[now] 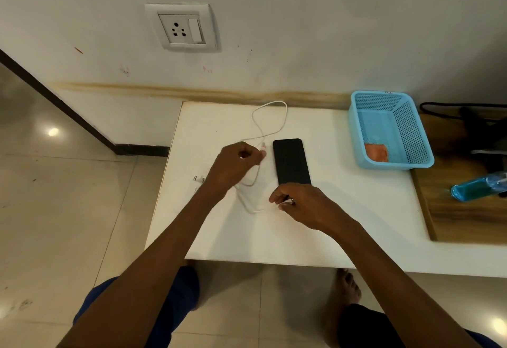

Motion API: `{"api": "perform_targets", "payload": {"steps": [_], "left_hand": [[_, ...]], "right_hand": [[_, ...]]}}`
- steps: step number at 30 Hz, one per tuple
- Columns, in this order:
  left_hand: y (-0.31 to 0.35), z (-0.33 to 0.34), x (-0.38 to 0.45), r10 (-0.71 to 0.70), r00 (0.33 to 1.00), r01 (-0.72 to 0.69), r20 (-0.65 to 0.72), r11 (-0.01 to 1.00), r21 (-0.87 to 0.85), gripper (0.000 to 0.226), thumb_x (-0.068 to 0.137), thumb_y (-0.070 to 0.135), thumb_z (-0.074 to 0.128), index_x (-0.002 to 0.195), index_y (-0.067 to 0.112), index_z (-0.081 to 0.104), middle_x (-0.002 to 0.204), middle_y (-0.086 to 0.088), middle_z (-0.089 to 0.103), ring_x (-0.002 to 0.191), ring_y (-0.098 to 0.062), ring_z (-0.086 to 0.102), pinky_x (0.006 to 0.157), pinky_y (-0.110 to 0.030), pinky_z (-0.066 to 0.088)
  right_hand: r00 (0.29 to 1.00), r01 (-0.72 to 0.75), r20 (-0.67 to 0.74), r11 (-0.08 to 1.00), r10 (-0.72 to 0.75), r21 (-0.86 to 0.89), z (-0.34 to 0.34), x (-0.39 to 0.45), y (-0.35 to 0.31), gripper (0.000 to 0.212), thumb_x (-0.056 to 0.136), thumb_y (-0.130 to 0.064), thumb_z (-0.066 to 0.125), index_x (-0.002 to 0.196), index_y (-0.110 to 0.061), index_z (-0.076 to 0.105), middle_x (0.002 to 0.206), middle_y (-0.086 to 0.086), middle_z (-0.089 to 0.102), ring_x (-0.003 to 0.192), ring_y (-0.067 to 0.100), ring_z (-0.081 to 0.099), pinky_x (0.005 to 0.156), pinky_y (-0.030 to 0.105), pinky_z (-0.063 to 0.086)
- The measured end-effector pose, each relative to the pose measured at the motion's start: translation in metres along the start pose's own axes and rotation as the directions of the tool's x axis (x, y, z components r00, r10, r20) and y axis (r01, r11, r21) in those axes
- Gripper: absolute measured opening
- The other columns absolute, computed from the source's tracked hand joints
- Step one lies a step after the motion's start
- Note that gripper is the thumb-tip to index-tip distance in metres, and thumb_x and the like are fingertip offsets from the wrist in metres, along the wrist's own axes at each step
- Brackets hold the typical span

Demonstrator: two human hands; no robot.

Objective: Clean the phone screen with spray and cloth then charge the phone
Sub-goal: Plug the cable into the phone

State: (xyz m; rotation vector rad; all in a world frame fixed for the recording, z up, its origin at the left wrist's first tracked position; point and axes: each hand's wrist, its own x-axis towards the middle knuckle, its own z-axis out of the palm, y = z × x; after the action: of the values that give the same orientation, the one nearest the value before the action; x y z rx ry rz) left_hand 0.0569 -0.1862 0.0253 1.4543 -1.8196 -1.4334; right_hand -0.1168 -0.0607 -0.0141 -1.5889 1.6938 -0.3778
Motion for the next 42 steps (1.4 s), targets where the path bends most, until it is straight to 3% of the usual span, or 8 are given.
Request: {"api": "perform_targets", "payload": {"steps": [4, 8, 18, 24, 30, 34, 38, 42], "left_hand": [[0.001, -0.022, 0.0, -0.006, 0.998, -0.005, -0.064, 0.985, -0.171, 0.023, 0.089, 0.036, 0.067, 0.085, 0.013, 0.068, 0.072, 0.006, 0.074, 0.055, 0.005, 0.056, 0.052, -0.005, 0.039], [-0.005, -0.031, 0.0, 0.01, 0.994, -0.023, -0.107, 0.992, -0.125, 0.024, 0.088, 0.039, 0.065, 0.086, 0.016, 0.065, 0.069, 0.005, 0.072, 0.052, 0.0, 0.05, 0.051, -0.006, 0.037], [-0.017, -0.044, -0.003, 0.156, 0.972, -0.163, -0.177, 0.986, -0.023, 0.011, 0.087, 0.037, 0.064, 0.082, 0.029, 0.06, 0.058, 0.012, 0.05, 0.053, -0.004, 0.041, 0.049, -0.009, 0.032], [-0.027, -0.034, -0.007, 0.2, 0.98, -0.198, 0.008, 0.962, 0.188, 0.016, 0.085, 0.047, 0.065, 0.082, 0.033, 0.059, 0.069, 0.016, 0.062, 0.056, -0.005, 0.051, 0.05, -0.011, 0.039], [-0.034, -0.021, -0.007, 0.132, 0.949, -0.272, 0.287, 0.802, 0.532, 0.017, 0.087, 0.05, 0.062, 0.087, 0.033, 0.06, 0.083, 0.013, 0.066, 0.073, -0.004, 0.059, 0.062, -0.025, 0.043], [-0.031, -0.019, -0.005, 0.002, 0.921, -0.274, 0.389, 0.713, 0.646, 0.018, 0.087, 0.051, 0.06, 0.089, 0.033, 0.061, 0.086, 0.017, 0.063, 0.081, -0.006, 0.057, 0.065, -0.025, 0.038], [-0.031, -0.018, -0.004, -0.122, 0.871, -0.282, 0.476, 0.67, 0.687, 0.026, 0.085, 0.06, 0.057, 0.082, 0.034, 0.06, 0.075, 0.019, 0.067, 0.077, -0.001, 0.057, 0.062, -0.023, 0.036], [-0.028, -0.014, -0.003, -0.122, 0.875, -0.221, 0.468, 0.759, 0.612, 0.03, 0.086, 0.06, 0.059, 0.076, 0.031, 0.061, 0.065, 0.017, 0.071, 0.071, 0.002, 0.061, 0.066, -0.025, 0.042]], "right_hand": [[0.995, -0.047, -0.087, 0.999, 0.046, -0.013, -0.016, 0.004, 0.005, 0.02, 0.095, -0.016, 0.064, 0.102, -0.035, 0.065, 0.1, -0.017, 0.065, 0.093, 0.008, 0.064, 0.086, 0.024, 0.052], [0.975, -0.046, -0.221, 0.998, 0.034, -0.05, -0.032, 0.005, 0.013, 0.023, 0.093, -0.012, 0.061, 0.107, -0.03, 0.067, 0.103, -0.017, 0.065, 0.09, 0.006, 0.058, 0.078, 0.014, 0.042], [0.822, -0.169, -0.54, 0.983, 0.178, 0.067, -0.073, -0.005, 0.029, 0.033, 0.091, -0.003, 0.058, 0.11, -0.03, 0.065, 0.101, -0.01, 0.063, 0.089, 0.009, 0.058, 0.077, 0.023, 0.044], [0.748, -0.092, -0.604, 0.944, 0.274, 0.316, -0.082, -0.007, 0.025, 0.035, 0.09, -0.003, 0.061, 0.115, -0.028, 0.063, 0.095, -0.007, 0.068, 0.085, 0.011, 0.064, 0.08, 0.031, 0.052], [0.855, 0.227, -0.423, 0.518, 0.3, 0.825, -0.089, -0.017, 0.012, 0.039, 0.086, -0.007, 0.072, 0.122, -0.019, 0.063, 0.086, 0.0, 0.072, 0.092, 0.015, 0.068, 0.083, 0.027, 0.055], [0.914, 0.183, -0.275, 0.302, 0.297, 0.936, -0.079, -0.03, 0.004, 0.027, 0.084, -0.015, 0.072, 0.111, -0.015, 0.072, 0.095, 0.002, 0.07, 0.097, 0.029, 0.071, 0.084, 0.032, 0.058], [0.877, -0.004, -0.223, 0.47, 0.426, 0.883, -0.069, -0.043, 0.001, 0.019, 0.094, -0.023, 0.065, 0.111, -0.021, 0.074, 0.097, 0.004, 0.074, 0.083, 0.027, 0.074, 0.071, 0.03, 0.058], [0.828, -0.203, -0.223, 0.646, 0.514, 0.736, -0.057, -0.048, 0.001, 0.019, 0.098, -0.03, 0.061, 0.115, -0.027, 0.068, 0.084, 0.006, 0.075, 0.063, 0.02, 0.069, 0.055, 0.026, 0.053]]}}
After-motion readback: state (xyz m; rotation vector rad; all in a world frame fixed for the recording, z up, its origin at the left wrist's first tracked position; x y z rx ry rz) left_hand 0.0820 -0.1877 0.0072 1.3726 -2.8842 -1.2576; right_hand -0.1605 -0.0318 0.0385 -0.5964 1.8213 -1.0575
